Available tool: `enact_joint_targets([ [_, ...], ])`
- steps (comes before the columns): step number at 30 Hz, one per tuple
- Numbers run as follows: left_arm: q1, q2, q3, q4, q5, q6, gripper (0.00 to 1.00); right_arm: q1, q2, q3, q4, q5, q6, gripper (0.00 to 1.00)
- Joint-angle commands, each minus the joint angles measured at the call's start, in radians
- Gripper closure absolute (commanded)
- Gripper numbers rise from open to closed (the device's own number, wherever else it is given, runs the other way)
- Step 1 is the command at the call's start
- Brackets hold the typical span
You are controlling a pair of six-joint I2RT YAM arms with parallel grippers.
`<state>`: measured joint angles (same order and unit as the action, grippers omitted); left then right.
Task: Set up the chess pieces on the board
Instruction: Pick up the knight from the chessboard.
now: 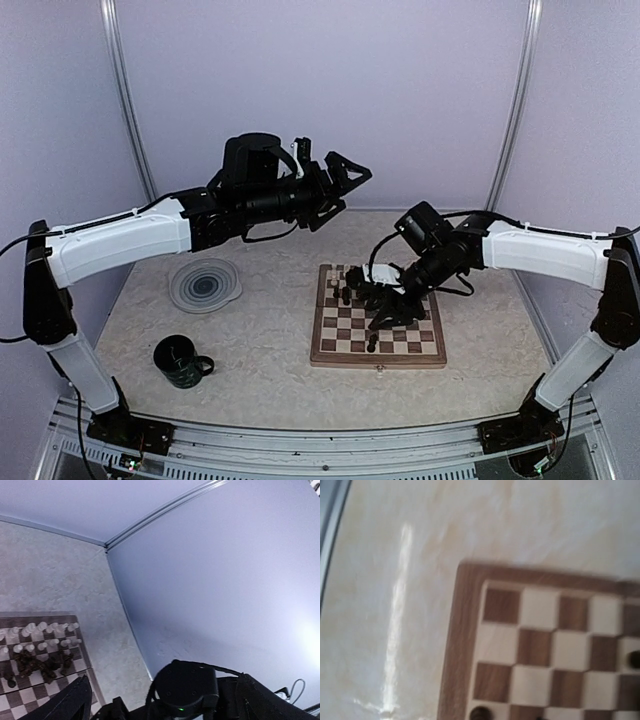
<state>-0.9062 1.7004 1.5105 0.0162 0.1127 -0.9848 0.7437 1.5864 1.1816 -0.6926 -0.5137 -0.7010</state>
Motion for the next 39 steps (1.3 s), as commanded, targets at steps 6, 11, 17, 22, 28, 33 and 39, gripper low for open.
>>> enact_joint_targets([
  [6, -0.072, -0.072, 0.124, 0.079, 0.046, -0.116, 0.01, -0.122, -0.053, 0.043, -0.030, -0.093, 0.031, 0.53],
  [11, -0.056, -0.065, 0.147, 0.123, 0.088, -0.117, 0.01, -0.138, -0.033, 0.075, -0.038, -0.089, 0.037, 0.52],
  [17, -0.051, -0.071, 0.133, 0.184, 0.084, -0.106, 0.01, -0.143, -0.025, 0.077, -0.036, -0.088, 0.035, 0.52],
  [22, -0.044, -0.035, 0.129, 0.253, 0.154, -0.174, 0.01, -0.145, -0.036, 0.054, -0.020, -0.086, 0.035, 0.52],
  [28, -0.057, -0.014, 0.138, 0.279, 0.138, -0.111, 0.01, -0.149, -0.054, 0.036, -0.016, -0.082, 0.032, 0.52],
  [33, -0.049, -0.091, -0.015, 0.307, 0.093, 0.228, 0.01, -0.197, -0.087, 0.034, 0.000, -0.111, 0.036, 0.52],
  [39, 0.072, -0.193, -0.183, 0.066, -0.051, 0.604, 0.01, -0.332, -0.145, -0.011, 0.098, -0.099, 0.083, 0.53],
])
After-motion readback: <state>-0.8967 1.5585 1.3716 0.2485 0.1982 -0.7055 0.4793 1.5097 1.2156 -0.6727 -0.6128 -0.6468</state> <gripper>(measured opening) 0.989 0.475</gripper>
